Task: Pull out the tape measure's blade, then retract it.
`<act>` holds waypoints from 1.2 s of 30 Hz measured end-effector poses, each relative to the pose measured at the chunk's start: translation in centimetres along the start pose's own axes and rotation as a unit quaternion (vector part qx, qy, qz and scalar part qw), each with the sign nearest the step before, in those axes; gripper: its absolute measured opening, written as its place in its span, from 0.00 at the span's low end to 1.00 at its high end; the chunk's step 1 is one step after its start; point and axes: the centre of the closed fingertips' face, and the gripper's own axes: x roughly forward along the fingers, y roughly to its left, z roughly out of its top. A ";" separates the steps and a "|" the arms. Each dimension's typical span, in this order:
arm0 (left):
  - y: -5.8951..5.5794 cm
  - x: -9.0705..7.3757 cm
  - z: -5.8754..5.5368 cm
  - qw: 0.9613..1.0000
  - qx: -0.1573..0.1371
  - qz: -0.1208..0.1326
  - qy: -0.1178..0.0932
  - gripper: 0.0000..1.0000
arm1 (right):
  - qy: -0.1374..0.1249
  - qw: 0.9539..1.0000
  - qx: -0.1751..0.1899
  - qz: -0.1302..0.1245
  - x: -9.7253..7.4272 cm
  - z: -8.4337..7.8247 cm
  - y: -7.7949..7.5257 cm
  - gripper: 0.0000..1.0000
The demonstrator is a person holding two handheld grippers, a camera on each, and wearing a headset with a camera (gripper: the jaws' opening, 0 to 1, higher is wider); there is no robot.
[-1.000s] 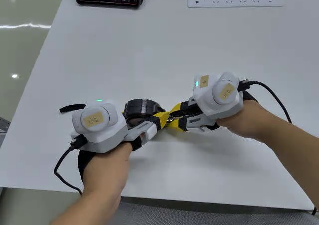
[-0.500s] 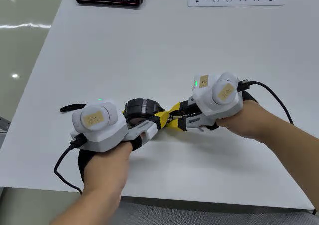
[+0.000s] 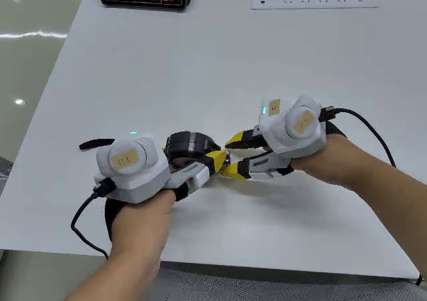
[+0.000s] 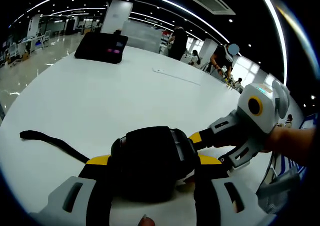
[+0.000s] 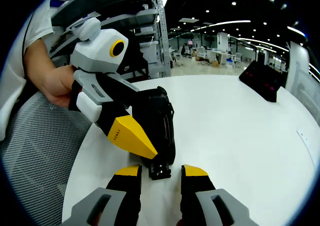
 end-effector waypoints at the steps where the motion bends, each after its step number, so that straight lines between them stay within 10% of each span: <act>1: 0.0 0.0 0.0 1.000 0.000 0.000 0.000 0.62 | 0.001 1.000 0.000 -0.001 0.0 0.0 0.0 0.28; 36: 0.5 -0.9 0.7 0.992 0.122 -0.009 0.014 0.70 | -0.041 0.998 0.042 -0.027 -3.1 0.8 0.7 0.49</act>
